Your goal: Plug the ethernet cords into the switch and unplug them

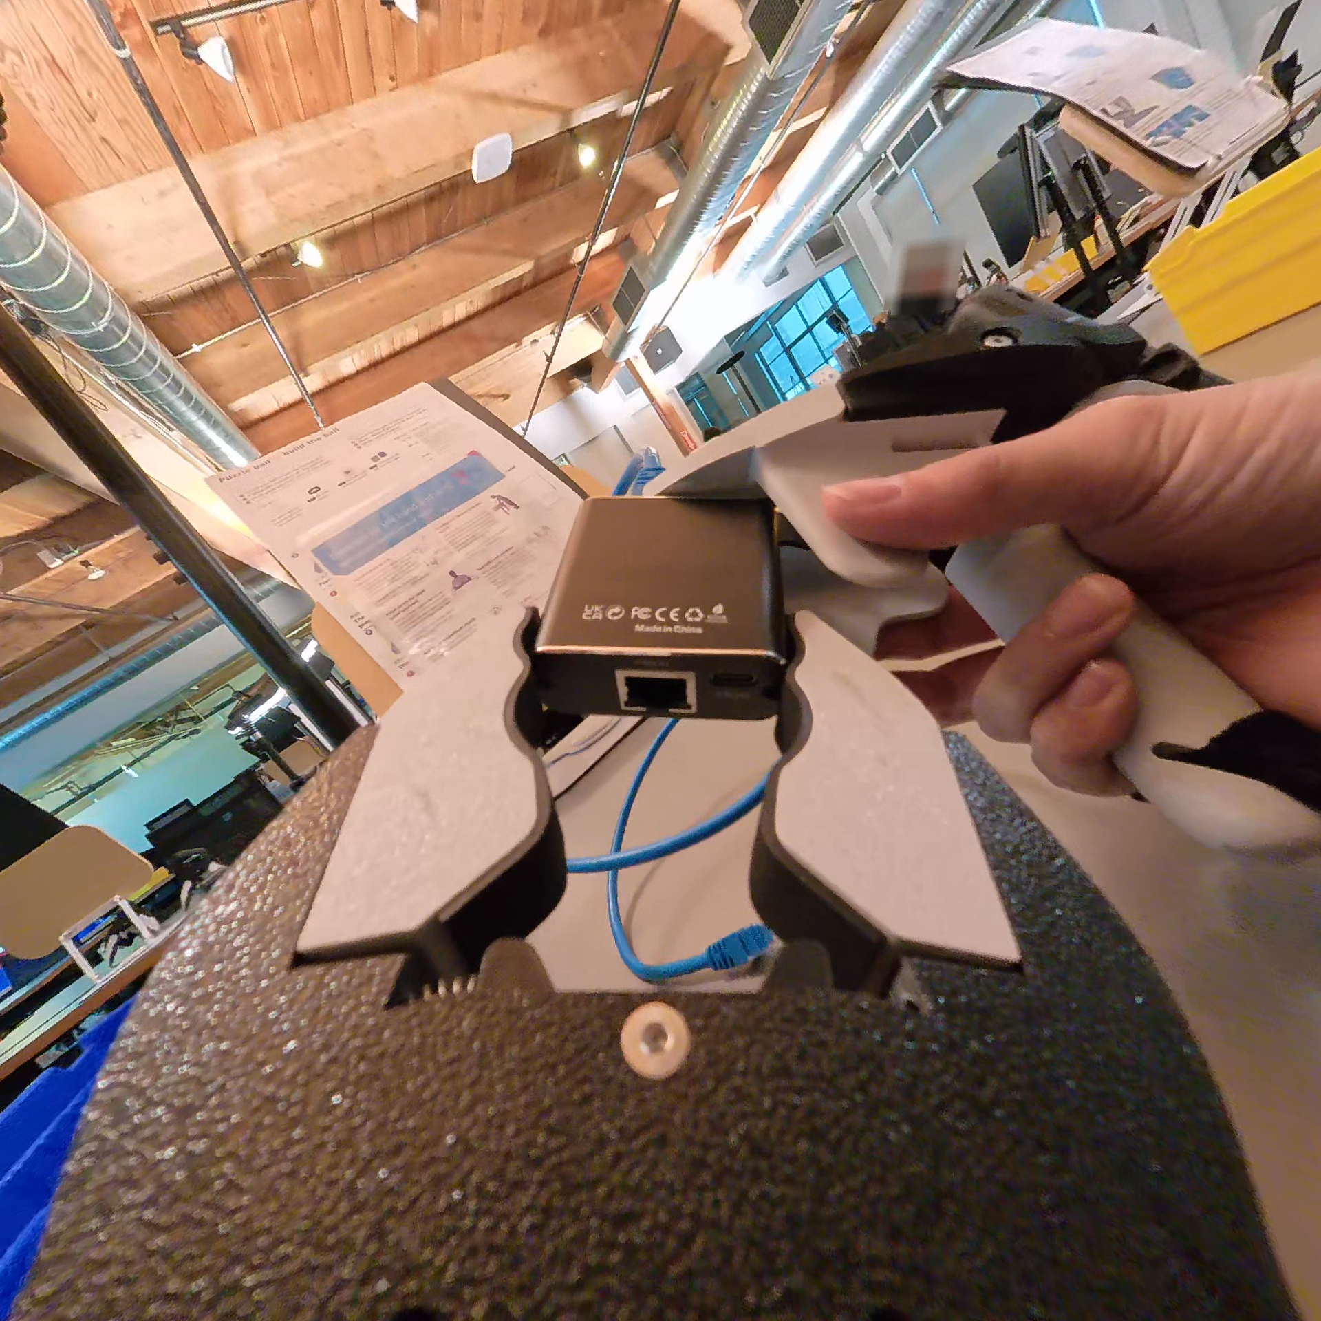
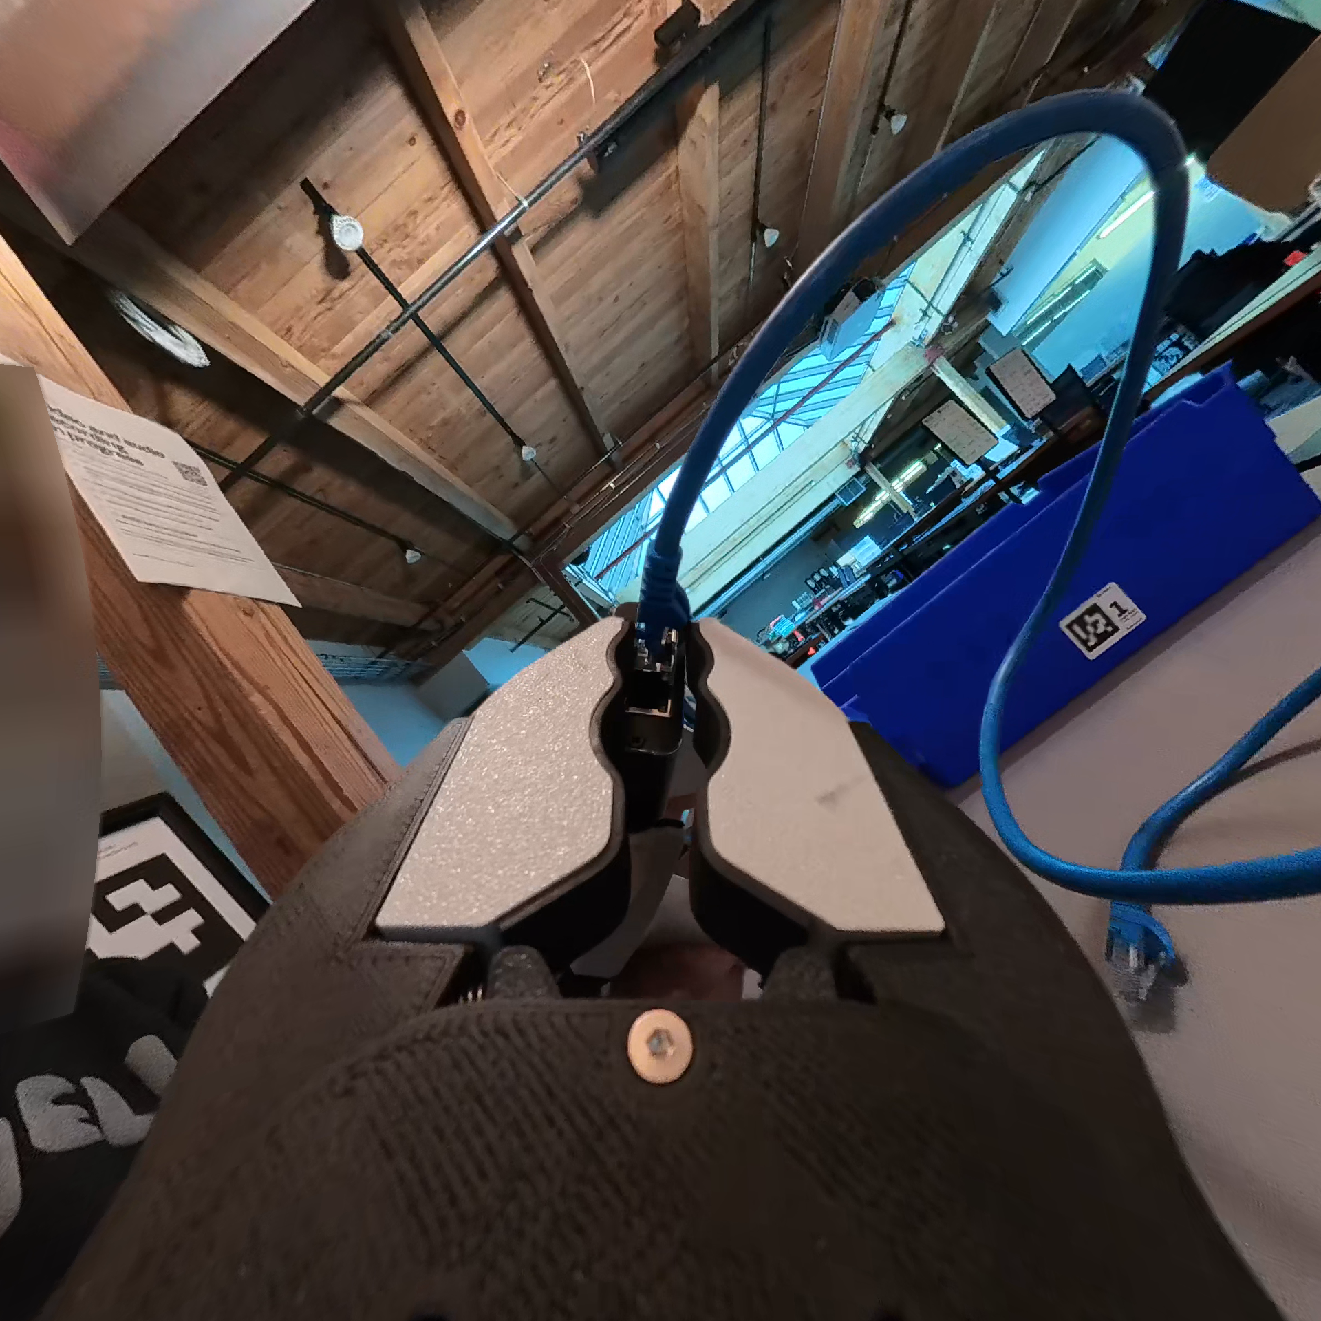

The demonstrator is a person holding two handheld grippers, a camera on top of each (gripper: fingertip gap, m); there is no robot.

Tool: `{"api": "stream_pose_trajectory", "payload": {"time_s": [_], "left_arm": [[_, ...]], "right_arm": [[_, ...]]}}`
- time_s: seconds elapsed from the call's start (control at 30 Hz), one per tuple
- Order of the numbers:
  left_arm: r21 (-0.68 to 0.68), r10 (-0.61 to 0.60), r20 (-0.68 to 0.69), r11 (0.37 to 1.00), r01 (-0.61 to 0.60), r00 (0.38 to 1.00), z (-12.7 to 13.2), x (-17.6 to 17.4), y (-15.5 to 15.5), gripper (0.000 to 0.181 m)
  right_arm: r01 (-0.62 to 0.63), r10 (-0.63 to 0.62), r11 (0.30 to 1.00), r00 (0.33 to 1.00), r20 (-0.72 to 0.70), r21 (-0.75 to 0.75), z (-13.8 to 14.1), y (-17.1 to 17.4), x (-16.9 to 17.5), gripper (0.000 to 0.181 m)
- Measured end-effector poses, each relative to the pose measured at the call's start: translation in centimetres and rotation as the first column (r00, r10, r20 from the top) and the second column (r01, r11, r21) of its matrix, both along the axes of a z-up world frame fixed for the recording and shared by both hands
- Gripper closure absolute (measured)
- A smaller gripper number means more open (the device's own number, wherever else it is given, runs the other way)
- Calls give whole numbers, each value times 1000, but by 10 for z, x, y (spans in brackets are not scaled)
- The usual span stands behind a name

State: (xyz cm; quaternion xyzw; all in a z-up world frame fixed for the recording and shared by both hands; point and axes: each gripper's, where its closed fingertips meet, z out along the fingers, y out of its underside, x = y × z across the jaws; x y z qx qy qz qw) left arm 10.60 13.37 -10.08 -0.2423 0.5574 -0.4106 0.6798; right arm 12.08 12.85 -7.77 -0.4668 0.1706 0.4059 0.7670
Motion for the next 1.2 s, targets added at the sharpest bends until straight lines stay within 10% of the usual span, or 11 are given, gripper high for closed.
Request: {"api": "stream_pose_trajectory", "payload": {"time_s": [0.33,0.5,0.67,0.83,1.2], "left_arm": [[-90,-77,-42,993,73,996,-10,10,-3,119],[129,37,25,991,-40,999,4,6,-4,118],[-69,-82,-19,994,80,996,1,11,-4,119],[120,65,-21,991,-62,998,5,13,-4,118],[49,-149,57,988,146,987,21,4,-20,119]], "right_arm": [[59,-59,998,998,9,-15,-9,-4,6,168],[3,-1,999,999,-47,49,1,-4,4,167],[38,-38,999,999,-15,20,2,-3,7,168],[39,-38,998,999,-26,41,3,-5,12,168],[-5,3,1000,998,60,30,20,-21,2,165]]}}
